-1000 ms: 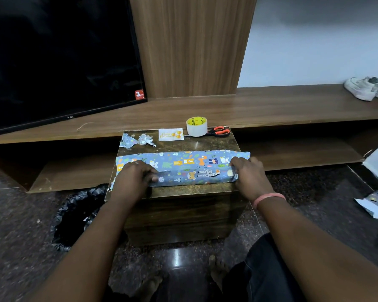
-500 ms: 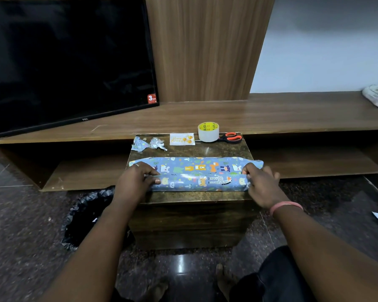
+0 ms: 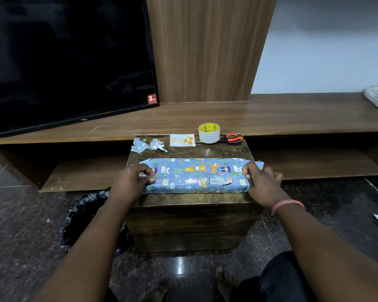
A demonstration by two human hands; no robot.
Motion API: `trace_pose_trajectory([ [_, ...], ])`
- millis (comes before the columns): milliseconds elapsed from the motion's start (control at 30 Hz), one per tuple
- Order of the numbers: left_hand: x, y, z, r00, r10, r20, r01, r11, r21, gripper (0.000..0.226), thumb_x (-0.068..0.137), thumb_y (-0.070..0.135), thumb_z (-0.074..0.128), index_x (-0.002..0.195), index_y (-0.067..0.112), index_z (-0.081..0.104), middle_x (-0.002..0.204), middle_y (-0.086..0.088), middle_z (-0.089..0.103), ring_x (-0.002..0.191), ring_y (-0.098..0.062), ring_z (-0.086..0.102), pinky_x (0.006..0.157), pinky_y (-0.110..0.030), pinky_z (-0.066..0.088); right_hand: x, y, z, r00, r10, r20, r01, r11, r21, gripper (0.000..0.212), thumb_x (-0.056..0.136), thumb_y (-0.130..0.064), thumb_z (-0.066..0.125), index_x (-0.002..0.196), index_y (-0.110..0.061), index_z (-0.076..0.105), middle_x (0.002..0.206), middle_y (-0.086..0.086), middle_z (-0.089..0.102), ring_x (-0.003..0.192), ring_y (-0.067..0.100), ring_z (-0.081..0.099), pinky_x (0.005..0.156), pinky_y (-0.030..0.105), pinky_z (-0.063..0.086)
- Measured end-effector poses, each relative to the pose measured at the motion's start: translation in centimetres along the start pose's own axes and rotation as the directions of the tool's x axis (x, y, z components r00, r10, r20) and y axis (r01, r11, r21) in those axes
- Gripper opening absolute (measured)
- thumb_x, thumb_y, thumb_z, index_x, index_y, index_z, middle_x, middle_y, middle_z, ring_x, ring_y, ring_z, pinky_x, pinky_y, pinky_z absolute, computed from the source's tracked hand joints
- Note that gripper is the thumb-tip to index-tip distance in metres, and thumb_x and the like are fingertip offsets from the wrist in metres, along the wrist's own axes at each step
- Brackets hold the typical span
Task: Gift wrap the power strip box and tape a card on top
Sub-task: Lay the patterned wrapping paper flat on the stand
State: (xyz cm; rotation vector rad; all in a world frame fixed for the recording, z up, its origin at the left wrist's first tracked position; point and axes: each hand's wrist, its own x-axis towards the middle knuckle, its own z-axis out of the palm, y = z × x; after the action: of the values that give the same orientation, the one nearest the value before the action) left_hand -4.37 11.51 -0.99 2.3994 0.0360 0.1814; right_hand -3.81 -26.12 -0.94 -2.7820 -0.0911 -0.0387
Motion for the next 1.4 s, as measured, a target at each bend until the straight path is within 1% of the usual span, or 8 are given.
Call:
trace_pose_trajectory([
  [200,-0.2,0.0,0.2,0.991,-0.130,-0.039,0.127,0.989,-0.079,0.022,0.078,0.020,0.087,0.076,0.027,0.066,0.087,0.010,0.069,0.088,-0.017,0.068,0.076,-0.040,0.053,-0.7,-2.9,0.6,0.980,-0.071,-0.187,-0.024,0.887,-0.460,0.039,0.078,-0.005,0.056,0.115,-0.018,0.052,0.112,0.012,0.051,0.101,0.035,0.046,0.091,0.048,0.031],
  [333,-1.1,1.2,0.4,0.968,-0.059,-0.244,0.122,0.959,0.254,0.029,0.072,0.031,0.088,0.075,0.029,0.059,0.093,0.009,0.060,0.098,-0.030,0.056,0.079,-0.041,0.039,-1.0,-5.5,2.2,0.911,-0.395,-0.119,0.273,0.792,-0.546,0.042,0.063,-0.002,0.079,0.101,-0.012,0.065,0.090,0.009,0.060,0.078,0.031,0.058,0.072,0.041,0.046],
  [500,-1.5,2.1,1.8,0.965,0.129,-0.230,-0.017,0.902,0.432,0.026,0.068,0.000,0.076,0.070,0.024,0.065,0.077,-0.001,0.063,0.075,-0.033,0.055,0.062,-0.033,0.031,-2.0,-7.5,3.0,0.951,-0.304,-0.056,0.211,0.773,-0.599,0.048,0.061,-0.001,0.075,0.109,-0.005,0.067,0.092,0.017,0.065,0.069,0.036,0.063,0.059,0.042,0.053],
  [600,-1.9,2.5,2.6,0.970,0.116,-0.215,-0.002,0.882,0.470,0.024,0.068,-0.004,0.068,0.073,0.019,0.065,0.074,-0.003,0.063,0.075,-0.035,0.059,0.063,-0.036,0.036,-2.6,-8.9,4.3,0.967,-0.256,-0.011,0.189,0.740,-0.646,0.062,0.080,-0.009,0.065,0.141,-0.009,0.052,0.107,0.033,0.062,0.079,0.052,0.065,0.070,0.051,0.055],
  [700,-2.6,2.4,2.9,0.960,0.122,-0.254,0.021,0.869,0.494,0.020,0.072,-0.002,0.070,0.075,0.018,0.067,0.069,-0.006,0.065,0.072,-0.036,0.060,0.066,-0.038,0.034,-3.3,-9.8,5.3,0.978,-0.205,0.034,0.184,0.777,-0.601,0.071,0.099,-0.015,0.045,0.161,-0.021,0.012,0.139,0.042,0.039,0.118,0.069,0.046,0.102,0.066,0.038],
  [833,-3.0,2.0,2.8,0.950,0.107,-0.293,0.044,0.884,0.466,0.020,0.077,0.002,0.075,0.080,0.020,0.070,0.072,-0.005,0.067,0.070,-0.035,0.062,0.064,-0.035,0.033,-3.5,-10.2,4.6,0.985,-0.169,0.034,0.158,0.814,-0.559,0.074,0.102,-0.016,0.042,0.161,-0.025,-0.001,0.147,0.037,0.031,0.128,0.066,0.039,0.109,0.064,0.032],
  [1200,-2.4,2.4,2.9,0.975,-0.068,-0.211,0.128,0.949,0.287,0.033,0.094,0.026,0.066,0.127,0.030,0.063,0.122,-0.003,0.065,0.119,-0.031,0.056,0.099,-0.048,0.033,-2.3,-9.7,2.0,0.988,0.135,-0.070,-0.135,0.991,0.007,0.062,0.095,-0.033,0.055,0.152,-0.028,0.032,0.132,0.010,0.042,0.122,0.033,0.038,0.101,0.045,0.037],
  [1400,-1.7,2.5,2.1,0.987,-0.096,-0.130,0.133,0.938,0.321,0.028,0.082,0.035,0.080,0.108,0.041,0.071,0.107,0.012,0.061,0.117,-0.018,0.054,0.094,-0.042,0.027,-0.8,-9.8,1.6,0.996,0.089,-0.005,-0.089,0.996,0.019,0.021,0.092,-0.035,0.067,0.109,-0.033,0.057,0.119,-0.002,0.041,0.117,0.025,0.036,0.090,0.039,0.028],
])
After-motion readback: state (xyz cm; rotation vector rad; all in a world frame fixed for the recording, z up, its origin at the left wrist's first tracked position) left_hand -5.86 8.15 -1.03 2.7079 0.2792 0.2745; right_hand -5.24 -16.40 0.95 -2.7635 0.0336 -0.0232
